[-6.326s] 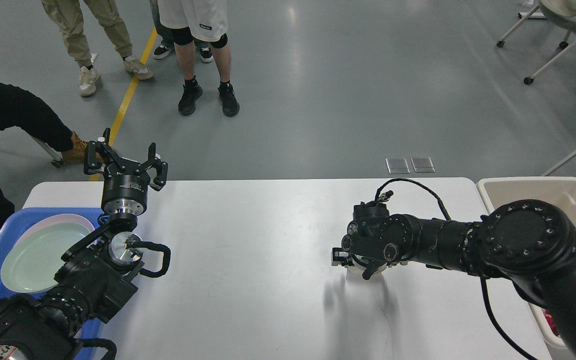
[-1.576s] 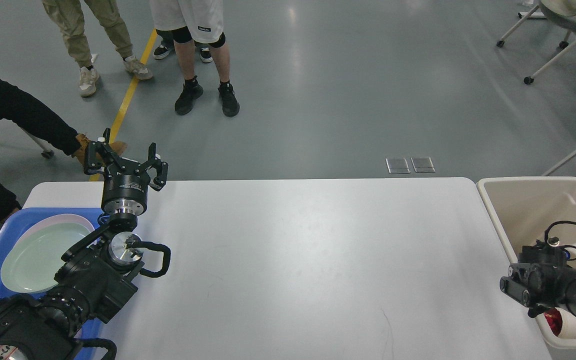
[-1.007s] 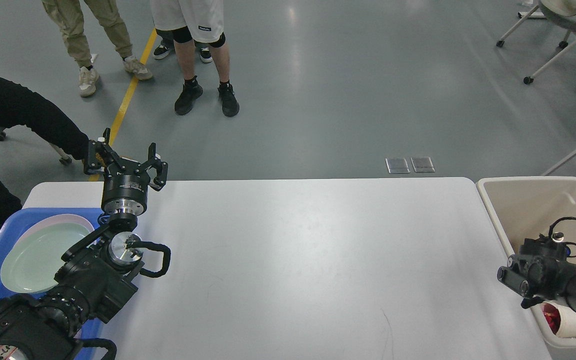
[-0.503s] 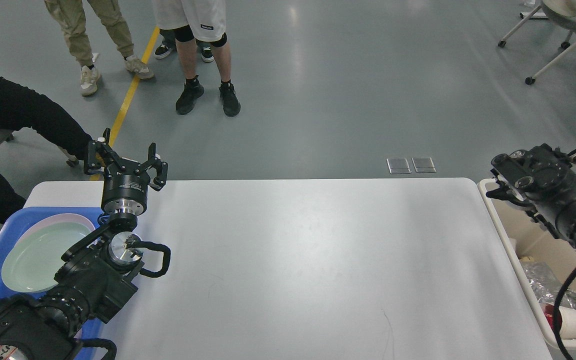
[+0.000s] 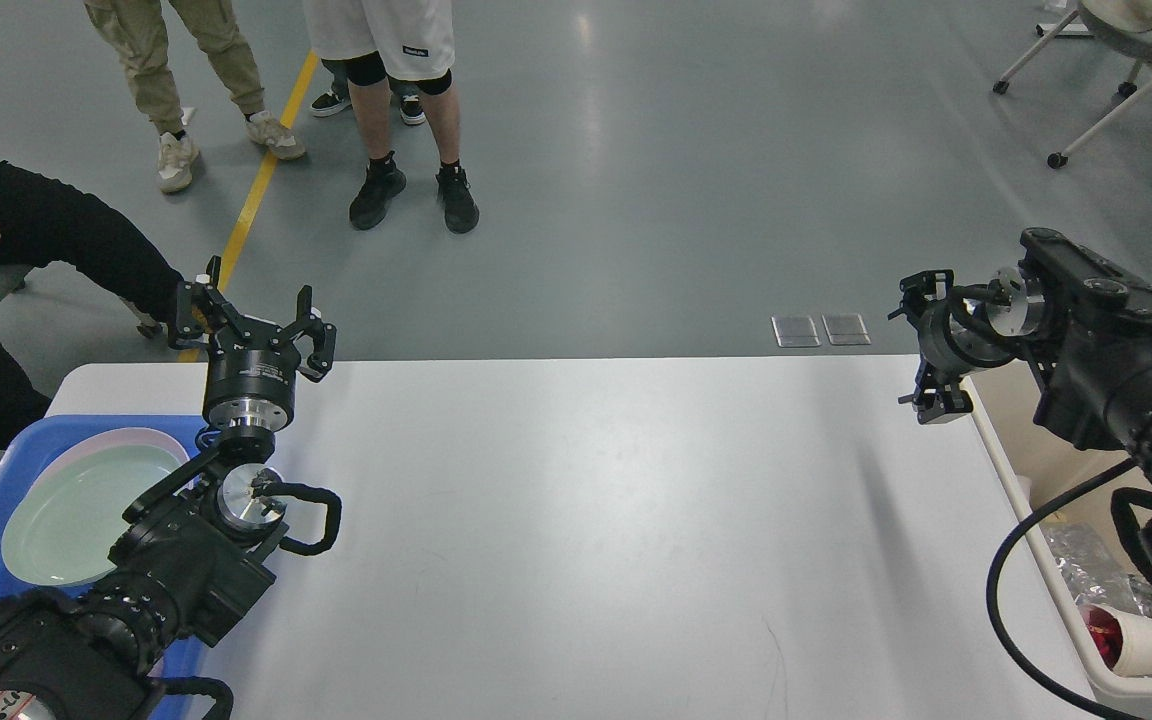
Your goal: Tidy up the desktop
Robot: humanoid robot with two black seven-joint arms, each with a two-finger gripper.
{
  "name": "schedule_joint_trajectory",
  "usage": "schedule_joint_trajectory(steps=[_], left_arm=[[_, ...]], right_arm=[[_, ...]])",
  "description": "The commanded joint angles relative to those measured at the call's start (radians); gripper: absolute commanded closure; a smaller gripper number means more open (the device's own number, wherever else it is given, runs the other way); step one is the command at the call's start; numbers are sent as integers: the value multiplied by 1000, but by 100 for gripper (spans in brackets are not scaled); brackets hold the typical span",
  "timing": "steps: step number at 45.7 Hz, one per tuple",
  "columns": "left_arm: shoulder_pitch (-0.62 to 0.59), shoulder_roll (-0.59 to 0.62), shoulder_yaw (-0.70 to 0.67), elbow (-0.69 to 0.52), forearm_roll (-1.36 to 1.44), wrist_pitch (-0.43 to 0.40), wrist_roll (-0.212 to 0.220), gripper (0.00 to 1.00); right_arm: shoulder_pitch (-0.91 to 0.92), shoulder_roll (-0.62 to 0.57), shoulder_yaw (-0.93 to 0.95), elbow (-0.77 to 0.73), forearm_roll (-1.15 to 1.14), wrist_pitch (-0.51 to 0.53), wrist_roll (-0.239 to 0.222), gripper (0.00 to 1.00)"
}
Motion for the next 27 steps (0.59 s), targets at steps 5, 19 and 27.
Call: schedule_joint_trajectory(steps=[5, 19, 27], left_arm=[[0, 0, 0, 0, 0, 0, 0, 4], [0, 0, 0, 0, 0, 0, 0, 4], [0, 0, 0, 0, 0, 0, 0, 4]], right_arm=[[-42, 7, 303, -1, 98, 7, 7, 0], [-110, 15, 460, 11, 118, 27, 13, 0], [-150, 24, 467, 20, 116, 55, 15, 0]])
